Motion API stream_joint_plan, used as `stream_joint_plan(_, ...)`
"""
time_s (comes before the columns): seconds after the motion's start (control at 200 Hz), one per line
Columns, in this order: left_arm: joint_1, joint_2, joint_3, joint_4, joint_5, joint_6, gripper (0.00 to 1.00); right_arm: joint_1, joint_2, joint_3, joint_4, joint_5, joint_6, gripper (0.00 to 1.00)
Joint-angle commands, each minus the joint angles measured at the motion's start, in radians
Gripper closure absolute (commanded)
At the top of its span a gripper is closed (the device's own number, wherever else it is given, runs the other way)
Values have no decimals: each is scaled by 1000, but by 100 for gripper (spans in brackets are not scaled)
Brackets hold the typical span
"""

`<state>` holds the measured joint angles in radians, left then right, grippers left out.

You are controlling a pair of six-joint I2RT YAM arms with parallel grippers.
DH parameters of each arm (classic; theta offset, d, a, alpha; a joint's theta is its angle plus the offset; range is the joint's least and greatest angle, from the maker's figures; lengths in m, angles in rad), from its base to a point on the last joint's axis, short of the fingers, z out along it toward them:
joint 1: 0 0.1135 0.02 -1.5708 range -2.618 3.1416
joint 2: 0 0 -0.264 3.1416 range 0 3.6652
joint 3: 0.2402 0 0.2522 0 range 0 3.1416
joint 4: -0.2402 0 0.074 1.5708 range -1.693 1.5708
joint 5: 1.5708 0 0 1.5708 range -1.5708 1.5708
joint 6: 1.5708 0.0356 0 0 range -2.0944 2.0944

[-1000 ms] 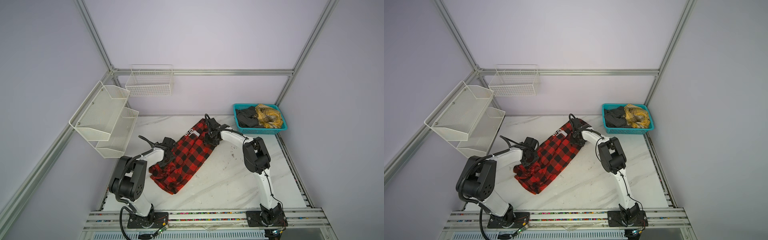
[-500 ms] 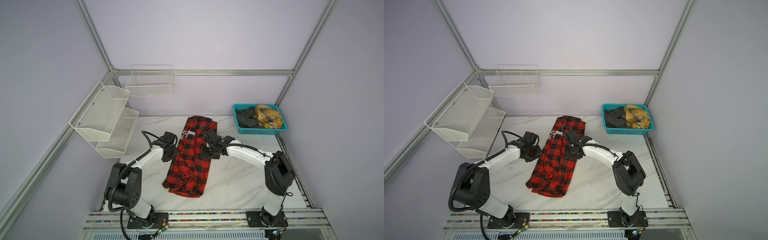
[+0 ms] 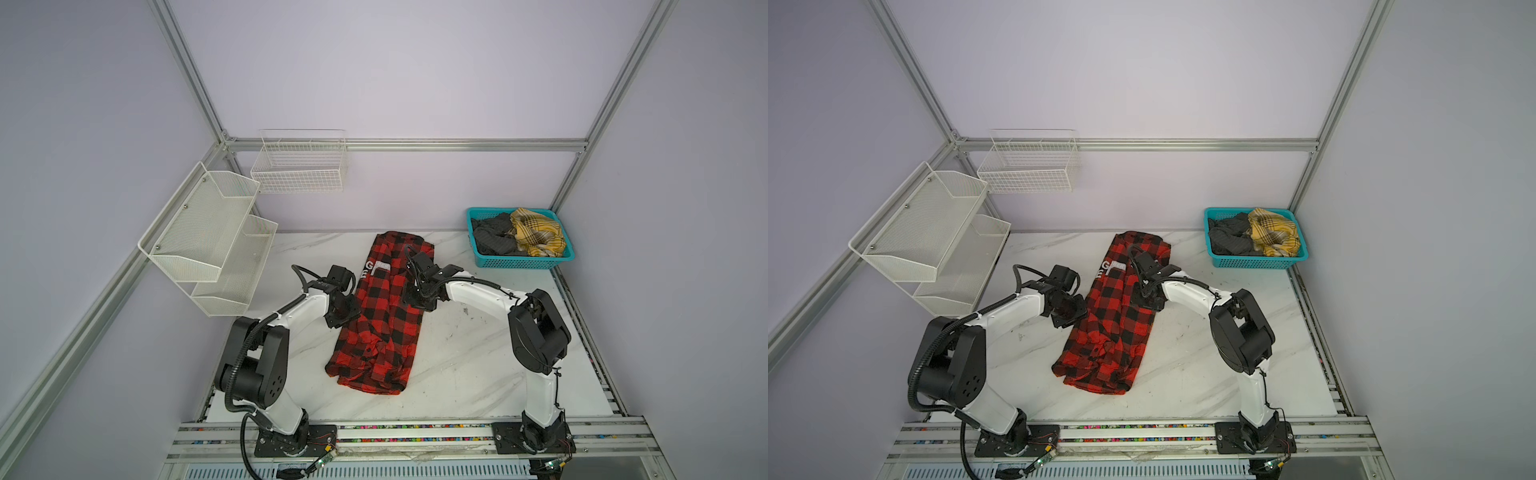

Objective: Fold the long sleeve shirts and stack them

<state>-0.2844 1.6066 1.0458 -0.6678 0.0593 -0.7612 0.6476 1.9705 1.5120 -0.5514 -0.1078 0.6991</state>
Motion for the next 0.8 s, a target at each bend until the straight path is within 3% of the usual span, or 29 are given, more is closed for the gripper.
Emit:
stream_joint_plan(0.0, -1, -47, 60, -42, -3, 53, 51, -72, -53, 8, -17, 46, 14, 41)
stream_joint_plan(0.12, -7, -59, 116, -69, -12, 101, 49, -120, -5, 96, -12, 50, -32, 40)
stream_joint_plan(0.245, -20, -63, 137, -62, 18, 128, 58, -168, 102, 243, -25, 80, -56, 50)
stream_joint_plan(0.35, -60, -39, 158, -36, 74, 166, 63, -190, 210, 378, -19, 138, -112, 49)
stream_joint_plan(0.475, -78, -12, 172, -47, 65, 184, 69, -199, 351, 548, -19, 99, -161, 42)
stream_joint_plan(0.56, -78, -20, 153, -17, 72, 179, 70, -197, 420, 644, -50, 70, -164, 50)
stream_joint_plan(0.685, -90, 33, 223, 13, 176, 169, 69, -189, 429, 654, -66, 81, -143, 52)
stream_joint_plan(0.795, -119, 99, 323, 13, 168, 185, 70, -202, 403, 622, -61, 115, -131, 52)
